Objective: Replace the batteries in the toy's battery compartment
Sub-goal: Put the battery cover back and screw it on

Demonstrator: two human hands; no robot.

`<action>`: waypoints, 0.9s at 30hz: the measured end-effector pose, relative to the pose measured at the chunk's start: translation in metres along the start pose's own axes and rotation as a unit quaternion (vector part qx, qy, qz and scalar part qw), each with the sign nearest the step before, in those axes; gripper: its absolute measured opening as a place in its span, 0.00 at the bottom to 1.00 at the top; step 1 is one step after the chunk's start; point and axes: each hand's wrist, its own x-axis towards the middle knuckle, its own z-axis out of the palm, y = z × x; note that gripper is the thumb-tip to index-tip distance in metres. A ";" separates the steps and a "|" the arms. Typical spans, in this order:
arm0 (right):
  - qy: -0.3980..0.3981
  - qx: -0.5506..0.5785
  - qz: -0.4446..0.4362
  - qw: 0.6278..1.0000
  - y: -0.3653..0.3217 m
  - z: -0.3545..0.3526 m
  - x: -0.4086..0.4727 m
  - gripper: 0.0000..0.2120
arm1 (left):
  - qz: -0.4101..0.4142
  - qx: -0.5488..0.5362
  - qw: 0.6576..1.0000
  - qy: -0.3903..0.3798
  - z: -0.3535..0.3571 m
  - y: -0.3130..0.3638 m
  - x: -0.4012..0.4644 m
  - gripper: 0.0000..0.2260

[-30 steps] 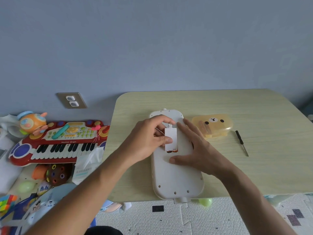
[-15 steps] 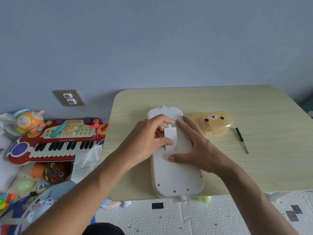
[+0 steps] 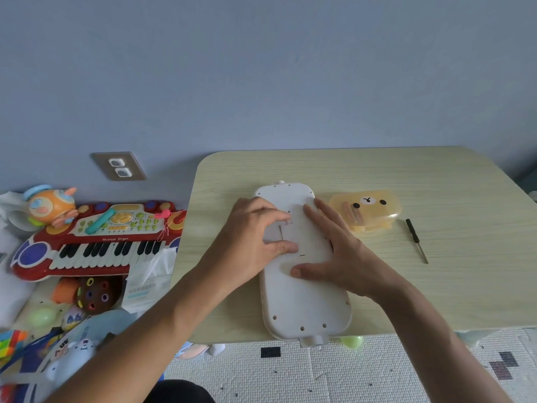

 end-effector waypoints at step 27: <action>0.396 -0.063 0.179 0.899 0.048 -0.093 -0.036 0.09 | -0.042 -0.016 0.992 -0.116 0.009 -0.007 -0.007 0.57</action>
